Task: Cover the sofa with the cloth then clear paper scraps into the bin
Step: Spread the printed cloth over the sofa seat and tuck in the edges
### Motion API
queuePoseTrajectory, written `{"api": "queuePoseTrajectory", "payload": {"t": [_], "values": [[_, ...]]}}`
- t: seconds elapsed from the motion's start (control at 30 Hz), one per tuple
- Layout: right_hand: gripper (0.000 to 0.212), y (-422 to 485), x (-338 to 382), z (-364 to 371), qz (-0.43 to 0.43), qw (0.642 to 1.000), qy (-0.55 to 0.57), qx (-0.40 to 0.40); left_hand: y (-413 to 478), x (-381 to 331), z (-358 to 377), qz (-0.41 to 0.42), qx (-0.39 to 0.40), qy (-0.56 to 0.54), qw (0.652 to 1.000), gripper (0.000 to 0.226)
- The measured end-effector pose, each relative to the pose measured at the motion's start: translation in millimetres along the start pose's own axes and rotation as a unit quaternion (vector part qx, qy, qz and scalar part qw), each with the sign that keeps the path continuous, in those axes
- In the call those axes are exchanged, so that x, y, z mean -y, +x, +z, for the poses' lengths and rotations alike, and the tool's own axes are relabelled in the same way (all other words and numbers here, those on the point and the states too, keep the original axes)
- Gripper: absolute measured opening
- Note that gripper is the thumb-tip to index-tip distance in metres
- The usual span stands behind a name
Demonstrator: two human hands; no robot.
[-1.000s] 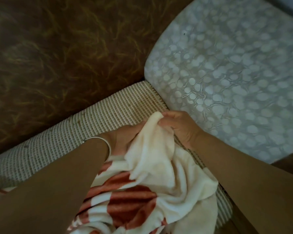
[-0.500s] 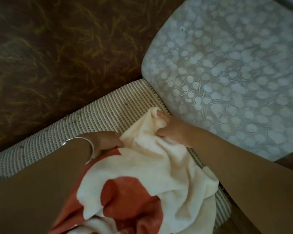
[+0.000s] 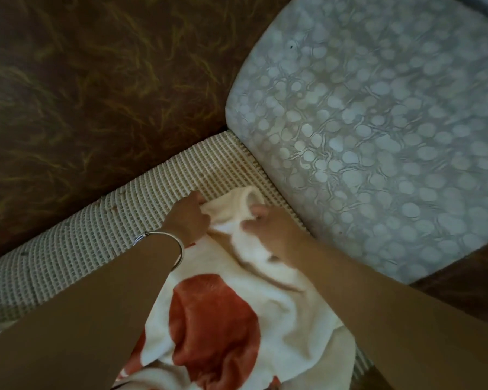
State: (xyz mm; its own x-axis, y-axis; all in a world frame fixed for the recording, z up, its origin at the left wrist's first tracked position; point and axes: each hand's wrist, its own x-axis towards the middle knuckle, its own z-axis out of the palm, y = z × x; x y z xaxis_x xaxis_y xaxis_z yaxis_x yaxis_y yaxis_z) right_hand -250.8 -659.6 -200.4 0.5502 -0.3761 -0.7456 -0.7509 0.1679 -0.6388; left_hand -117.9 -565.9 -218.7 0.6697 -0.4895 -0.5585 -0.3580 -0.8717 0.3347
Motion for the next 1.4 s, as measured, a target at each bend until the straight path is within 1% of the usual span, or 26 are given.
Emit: {"api": "queuePoseTrajectory", "payload": {"t": [0.03, 0.07, 0.1, 0.13, 0.17, 0.23, 0.33, 0.4, 0.43, 0.53, 0.6, 0.67, 0.7, 0.77, 0.8, 0.83, 0.9, 0.97, 1.03, 1.1, 1.17, 1.23, 1.27, 1.3, 1.33, 1.4], "values": [[0.040, -4, -2, 8, 0.017, 0.997, 0.054, 0.050, 0, 0, -1, -0.004, 0.005, 0.005, 1.000, 0.036], [0.040, -4, -5, 13, 0.019, 0.997, 0.045, 0.067, 1, 1, -2, -0.008, 0.004, 0.009, 1.000, 0.034], [0.040, -2, -10, 16, 0.014, 0.999, 0.008, 0.050, 1, 1, -2, -0.013, 0.000, 0.011, 1.000, 0.032], [0.040, 2, -14, 16, 0.014, 0.999, -0.039, 0.002, 2, 1, -3, -0.016, -0.006, 0.015, 1.000, 0.032], [0.039, 5, -18, 12, 0.022, 0.994, -0.089, -0.052, 2, 0, -3, -0.020, -0.011, 0.021, 1.000, 0.034], [0.036, 12, -25, 6, 0.032, 0.977, -0.178, -0.111, 3, -2, -3, -0.021, -0.017, 0.030, 0.999, 0.038], [0.033, 13, -33, 2, 0.046, 0.942, -0.298, -0.148, 5, -6, 0, -0.018, -0.010, 0.018, 1.000, 0.038], [0.035, 14, -35, -2, 0.052, 0.926, -0.347, -0.138, 4, -8, 3, -0.022, 0.007, 0.027, 0.999, 0.036], [0.038, 16, -36, -5, 0.054, 0.931, -0.340, -0.124, 5, -9, 4, -0.024, 0.023, 0.047, 0.998, 0.038], [0.045, 20, -28, -16, 0.082, 0.965, -0.233, -0.095, 8, -13, 1, -0.026, 0.082, 0.116, 0.989, 0.049], [0.024, 21, -21, -18, 0.085, 0.968, -0.228, -0.053, 13, -17, -5, -0.018, 0.079, 0.112, 0.990, 0.043], [0.012, 24, -13, -19, 0.075, 0.970, -0.225, -0.051, 18, -18, -13, 0.000, 0.057, 0.099, 0.993, 0.032], [0.007, 26, -9, -21, 0.052, 0.971, -0.218, -0.080, 20, -18, -16, 0.010, 0.046, 0.103, 0.994, 0.029], [0.018, 39, 0, -29, -0.016, 0.959, -0.216, -0.183, 28, -16, -25, 0.031, 0.002, 0.113, 0.993, 0.025], [0.020, 44, 7, -34, -0.048, 0.953, -0.205, -0.217, 34, -15, -29, 0.036, -0.021, 0.114, 0.993, 0.025], [0.019, 50, 14, -38, -0.066, 0.952, -0.198, -0.224, 40, -14, -33, 0.039, -0.031, 0.125, 0.991, 0.026], [0.015, 59, 23, -43, -0.051, 0.957, -0.230, -0.168, 50, -13, -38, 0.036, 0.003, 0.175, 0.984, 0.031], [0.010, 63, 24, -41, 0.006, 0.953, -0.292, -0.083, 56, -14, -37, 0.018, 0.038, 0.210, 0.977, 0.035], [0.017, 59, 18, -36, 0.047, 0.952, -0.302, -0.032, 59, -16, -31, 0.013, 0.044, 0.192, 0.980, 0.035], [0.020, 54, 12, -35, 0.086, 0.972, -0.220, 0.000, 59, -18, -25, 0.012, 0.029, 0.155, 0.987, 0.033], [0.017, 48, 9, -38, 0.120, 0.989, -0.057, 0.059, 59, -18, -23, 0.012, 0.011, 0.124, 0.992, 0.027], [0.018, 42, 6, -43, 0.146, 0.971, 0.090, 0.168, 59, -18, -24, 0.004, -0.006, 0.094, 0.996, 0.029], [0.012, 39, 4, -44, 0.152, 0.961, 0.112, 0.203, 59, -16, -24, 0.001, -0.009, 0.083, 0.996, 0.031], [0.007, 37, 2, -44, 0.153, 0.962, 0.090, 0.209, 58, -16, -24, -0.001, -0.008, 0.077, 0.997, 0.033], [0.006, 36, 0, -41, 0.148, 0.973, 0.033, 0.176, 57, -16, -24, -0.003, -0.005, 0.073, 0.997, 0.034], [0.018, 37, -5, -34, 0.118, 0.984, -0.117, 0.064, 54, -18, -22, -0.007, 0.003, 0.075, 0.997, 0.036]]}}
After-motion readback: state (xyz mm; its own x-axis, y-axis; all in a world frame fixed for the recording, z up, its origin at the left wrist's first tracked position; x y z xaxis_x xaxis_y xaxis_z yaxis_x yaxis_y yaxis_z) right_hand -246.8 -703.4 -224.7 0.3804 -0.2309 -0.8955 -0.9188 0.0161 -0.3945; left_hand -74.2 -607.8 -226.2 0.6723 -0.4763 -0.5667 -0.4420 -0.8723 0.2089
